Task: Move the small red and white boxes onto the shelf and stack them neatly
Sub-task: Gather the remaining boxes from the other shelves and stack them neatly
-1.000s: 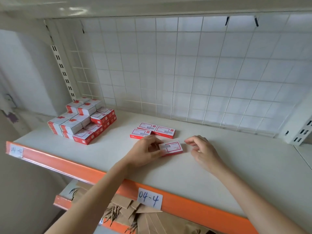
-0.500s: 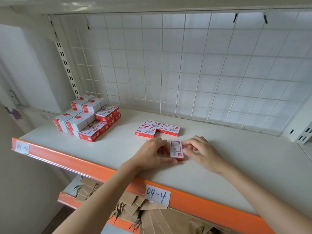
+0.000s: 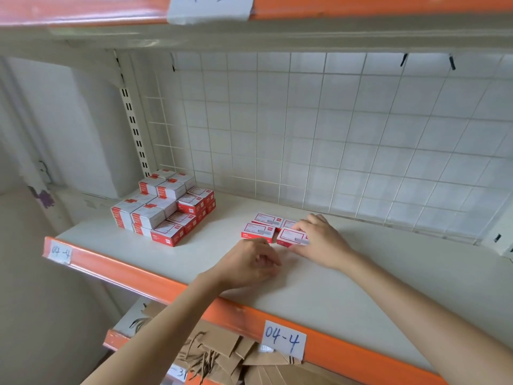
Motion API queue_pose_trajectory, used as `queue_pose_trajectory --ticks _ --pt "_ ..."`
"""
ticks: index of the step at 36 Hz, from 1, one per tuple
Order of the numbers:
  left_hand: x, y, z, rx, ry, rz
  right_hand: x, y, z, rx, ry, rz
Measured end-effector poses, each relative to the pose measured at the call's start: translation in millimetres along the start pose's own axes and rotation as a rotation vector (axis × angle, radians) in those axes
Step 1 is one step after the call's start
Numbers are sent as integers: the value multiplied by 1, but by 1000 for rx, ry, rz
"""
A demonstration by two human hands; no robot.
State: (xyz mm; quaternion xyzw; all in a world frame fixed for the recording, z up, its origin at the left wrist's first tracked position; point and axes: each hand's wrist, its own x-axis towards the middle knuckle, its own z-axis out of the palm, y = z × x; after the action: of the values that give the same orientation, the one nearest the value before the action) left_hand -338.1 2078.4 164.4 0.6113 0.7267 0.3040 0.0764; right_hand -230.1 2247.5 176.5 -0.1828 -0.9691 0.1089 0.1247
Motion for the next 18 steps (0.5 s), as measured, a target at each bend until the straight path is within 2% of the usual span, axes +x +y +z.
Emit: queue_pose_trajectory --ticks 9,15,18 --pt "0 -4 -8 67 -56 110 3 -2 3 -28 13 6" --pt "24 4 4 146 -162 224 -28 15 -5 -18 31 64" --pt "41 16 14 219 -220 300 -53 28 -11 -107 12 58"
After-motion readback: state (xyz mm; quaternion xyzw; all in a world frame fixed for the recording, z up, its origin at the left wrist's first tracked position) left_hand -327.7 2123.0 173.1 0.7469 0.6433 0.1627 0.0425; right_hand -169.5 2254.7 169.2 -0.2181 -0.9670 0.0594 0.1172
